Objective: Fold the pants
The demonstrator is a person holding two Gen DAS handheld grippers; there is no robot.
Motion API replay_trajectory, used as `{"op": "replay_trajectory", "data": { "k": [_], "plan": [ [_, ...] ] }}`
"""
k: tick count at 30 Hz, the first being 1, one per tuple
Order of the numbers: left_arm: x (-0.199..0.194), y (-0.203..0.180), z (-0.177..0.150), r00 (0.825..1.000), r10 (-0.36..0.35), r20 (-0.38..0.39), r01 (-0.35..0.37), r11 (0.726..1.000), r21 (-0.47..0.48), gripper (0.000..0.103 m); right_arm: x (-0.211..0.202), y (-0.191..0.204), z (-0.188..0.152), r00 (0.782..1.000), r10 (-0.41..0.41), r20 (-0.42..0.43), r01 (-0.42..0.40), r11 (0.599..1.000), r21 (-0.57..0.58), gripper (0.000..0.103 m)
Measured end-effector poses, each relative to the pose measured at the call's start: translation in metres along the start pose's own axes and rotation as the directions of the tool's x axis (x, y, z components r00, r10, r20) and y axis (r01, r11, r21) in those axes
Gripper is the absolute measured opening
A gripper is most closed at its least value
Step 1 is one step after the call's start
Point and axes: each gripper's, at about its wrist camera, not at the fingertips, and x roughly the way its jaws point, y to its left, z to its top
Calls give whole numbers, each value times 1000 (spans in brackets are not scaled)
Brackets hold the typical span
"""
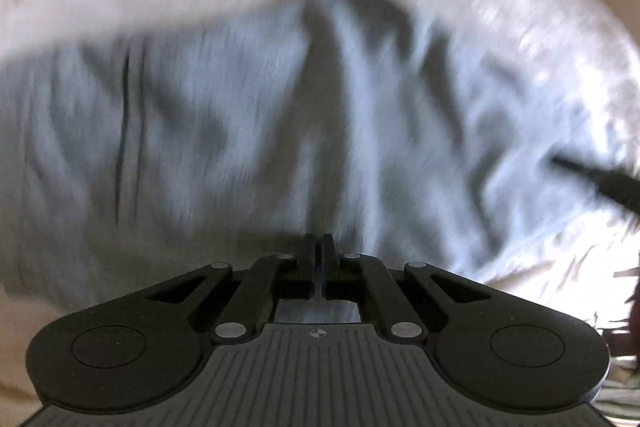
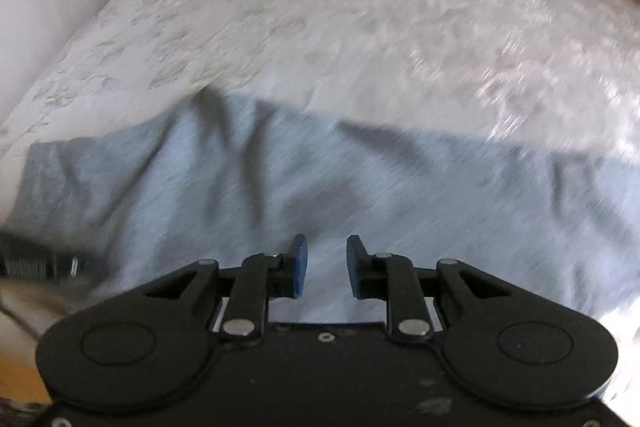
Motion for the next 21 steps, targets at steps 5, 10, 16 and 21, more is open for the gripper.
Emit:
{"op": "replay_trajectory", "data": {
  "k": [5, 10, 16, 21],
  "plan": [
    [4, 6, 1, 998, 49, -37, -53, 993, -110, 4, 16, -51, 31, 1000, -21, 23, 24, 988, -154, 34],
    [-19, -16, 14, 988, 146, 41, -135, 970, -202, 4, 49, -89, 57, 1000, 25, -18, -30, 924, -381, 40],
    [-19, -67, 31, 979, 178, 98, -142, 944, -297, 4, 87, -106, 66, 979, 143, -145, -203, 763, -614, 40],
    [-17, -106, 51, 975, 182, 128, -134, 940, -315, 4, 70, -111, 57, 952, 237, -194, -304, 669, -678, 3]
  ]
}}
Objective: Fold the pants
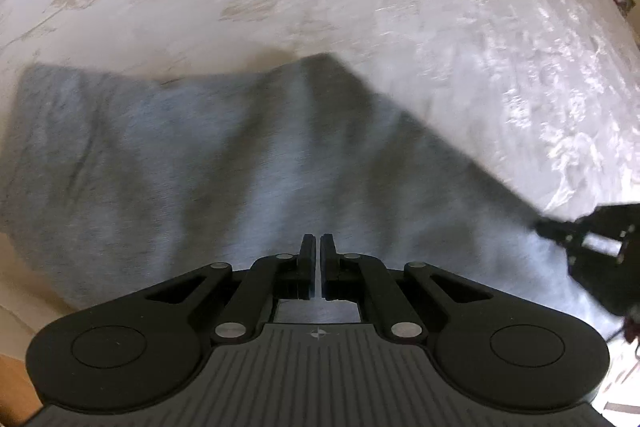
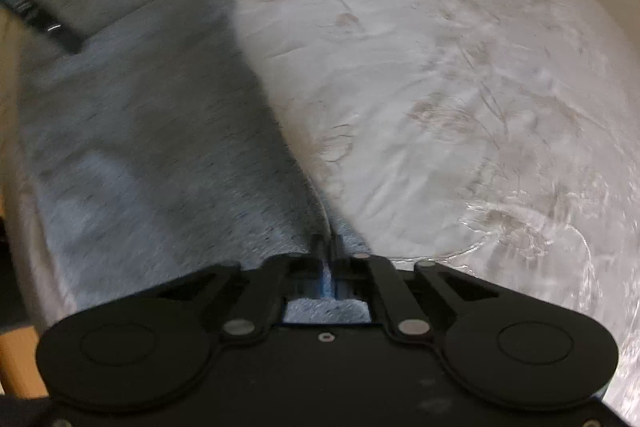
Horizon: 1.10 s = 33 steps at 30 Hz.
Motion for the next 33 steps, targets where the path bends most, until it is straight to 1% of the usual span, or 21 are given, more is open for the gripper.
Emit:
{"op": "replay_trajectory", "data": {
  "k": [3, 6, 9, 12, 13, 15, 16, 17, 19, 20, 22, 24, 26, 27, 28, 29, 32, 33],
  "plan": [
    [0, -26, 9, 1000, -15, 24, 15, 1000, 6, 4, -14, 6, -9, 998, 43, 37, -43, 999, -5, 3],
    [10, -56, 21, 998, -55, 32, 55, 998, 18, 4, -17, 14, -20, 995, 93, 44, -93, 996, -1, 3],
    [22, -84, 30, 996, -84, 38, 82, 994, 66, 4, -12, 21, -29, 994, 106, 40, -107, 994, 12, 3],
    [41, -109, 35, 995, -99, 34, 94, 989, 116, 4, -10, 16, -31, 992, 114, 47, -117, 991, 68, 3],
    [52, -116, 36, 996, -93, 13, 91, 988, 128, 4, -9, 11, -30, 991, 120, 52, -125, 988, 88, 4],
    [74, -123, 35, 998, -44, -42, 50, 988, 146, 4, -11, 4, -29, 990, 124, 69, -132, 984, 121, 9],
    [84, -124, 33, 997, -12, -73, 23, 988, 151, 4, -14, -2, -29, 989, 119, 88, -131, 981, 141, 15],
    [93, -123, 30, 995, 5, -97, 9, 989, 148, 4, -16, -10, -27, 987, 112, 116, -132, 976, 176, 20],
    [98, -117, 25, 993, 10, -114, 5, 992, 130, 4, -20, -31, -25, 982, 96, 160, -137, 953, 270, 26],
    [98, -115, 24, 993, 6, -116, 7, 993, 117, 4, -20, -41, -23, 981, 91, 173, -141, 940, 310, 27],
    [96, -109, 20, 993, 4, -116, 9, 995, 104, 4, -13, -55, -18, 983, 80, 165, -133, 930, 344, 27],
    [96, -108, 19, 993, 5, -116, 6, 995, 99, 4, -3, -57, -10, 985, 90, 145, -132, 942, 309, 27],
    [95, -105, 19, 993, 6, -114, 5, 996, 91, 4, 9, -53, -1, 986, 131, 105, -153, 956, 249, 27],
    [92, -106, 20, 994, 5, -113, 4, 996, 87, 4, 17, -50, 3, 985, 151, 82, -166, 963, 214, 28],
    [91, -106, 22, 994, 5, -113, 4, 997, 82, 4, 23, -45, 6, 985, 163, 61, -171, 969, 175, 32],
    [90, -105, 21, 994, 5, -113, 3, 997, 78, 4, 28, -39, 8, 986, 162, 44, -167, 975, 145, 34],
    [86, -101, 20, 994, 1, -113, 6, 998, 62, 4, 42, -33, 11, 985, 170, 9, -170, 980, 105, 35],
    [85, -100, 20, 994, 0, -112, 7, 998, 57, 4, 43, -30, 11, 986, 169, 6, -169, 981, 94, 29]
  ]
}}
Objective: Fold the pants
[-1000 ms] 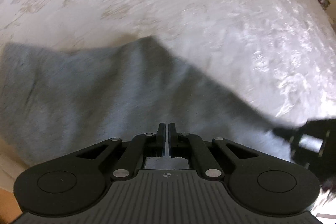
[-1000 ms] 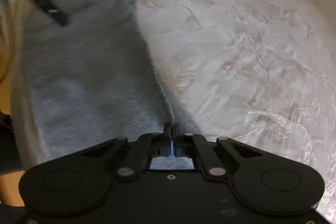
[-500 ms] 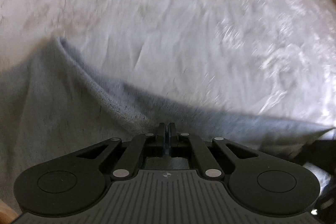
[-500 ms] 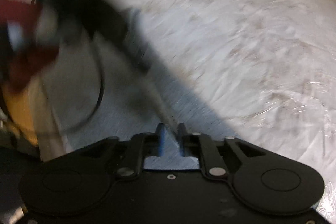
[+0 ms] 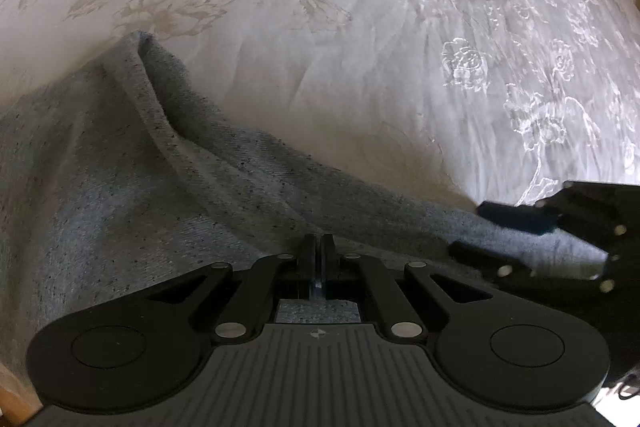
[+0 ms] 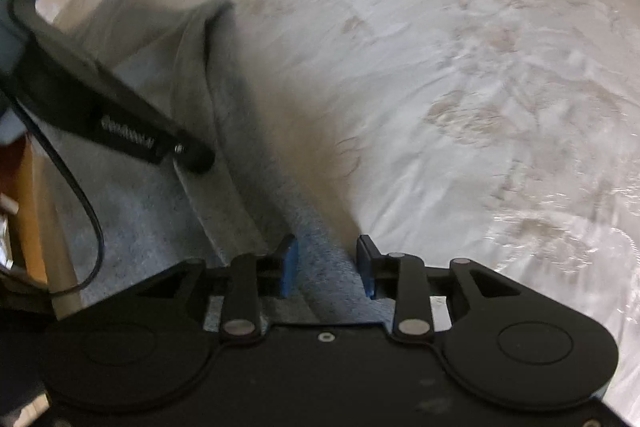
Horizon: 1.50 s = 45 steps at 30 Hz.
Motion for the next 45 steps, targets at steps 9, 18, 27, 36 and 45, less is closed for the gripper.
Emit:
{"op": "replay_trajectory", "data": {
  "k": [9, 18, 27, 36, 45],
  "plan": [
    [-37, 8, 0, 986, -60, 154, 64, 998, -20, 4, 8, -13, -5, 995, -96, 31, 92, 989, 115, 2],
    [-53, 49, -12, 981, -23, 195, 46, 992, -114, 4, -68, 4, -19, 943, -209, 258, 132, 948, 289, 12],
    [-15, 68, 32, 985, -17, 174, 32, 996, -80, 4, -8, 38, -17, 973, -212, 97, 171, 931, 323, 10],
    [-2, 86, 50, 990, 4, 140, 6, 997, -72, 4, -40, -6, -81, 891, -446, -85, 398, 676, 620, 11],
    [-41, 73, -51, 991, -100, 88, 85, 985, 153, 4, -72, 83, -120, 921, -386, -52, 328, 696, 639, 13]
  ]
}}
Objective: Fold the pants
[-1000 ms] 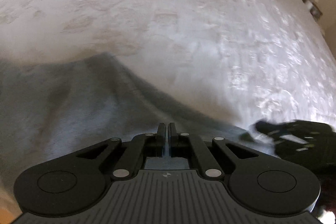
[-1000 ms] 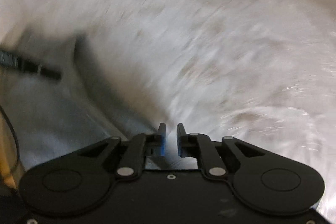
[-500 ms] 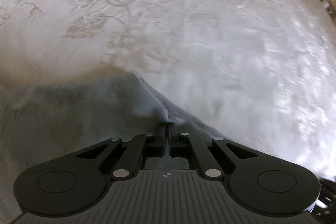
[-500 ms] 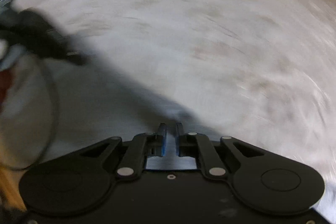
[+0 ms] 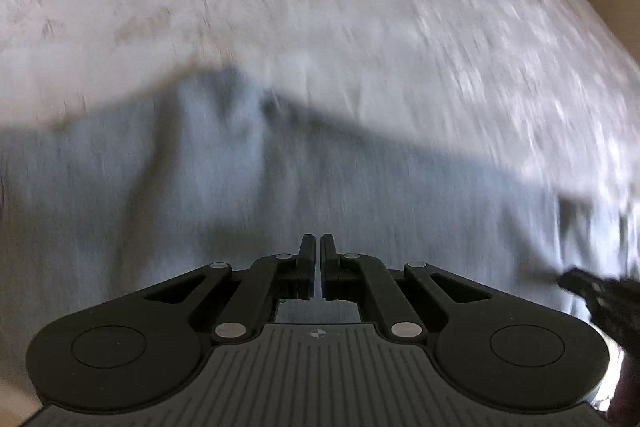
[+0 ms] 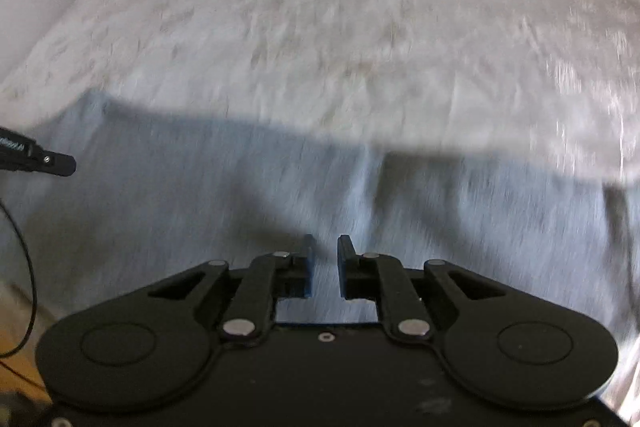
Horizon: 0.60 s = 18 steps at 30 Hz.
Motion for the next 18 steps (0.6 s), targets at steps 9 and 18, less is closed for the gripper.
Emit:
{"op": "replay_trajectory", "data": {
  "k": [9, 18],
  "plan": [
    [13, 0, -40, 997, 11, -81, -9, 1000, 22, 4, -18, -48, -40, 983, -171, -64, 179, 969, 169, 9],
    [-8, -32, -21, 1000, -5, -15, 5, 1000, 14, 4, -69, -151, -38, 956, -289, 44, 256, 901, 350, 25]
  ]
}}
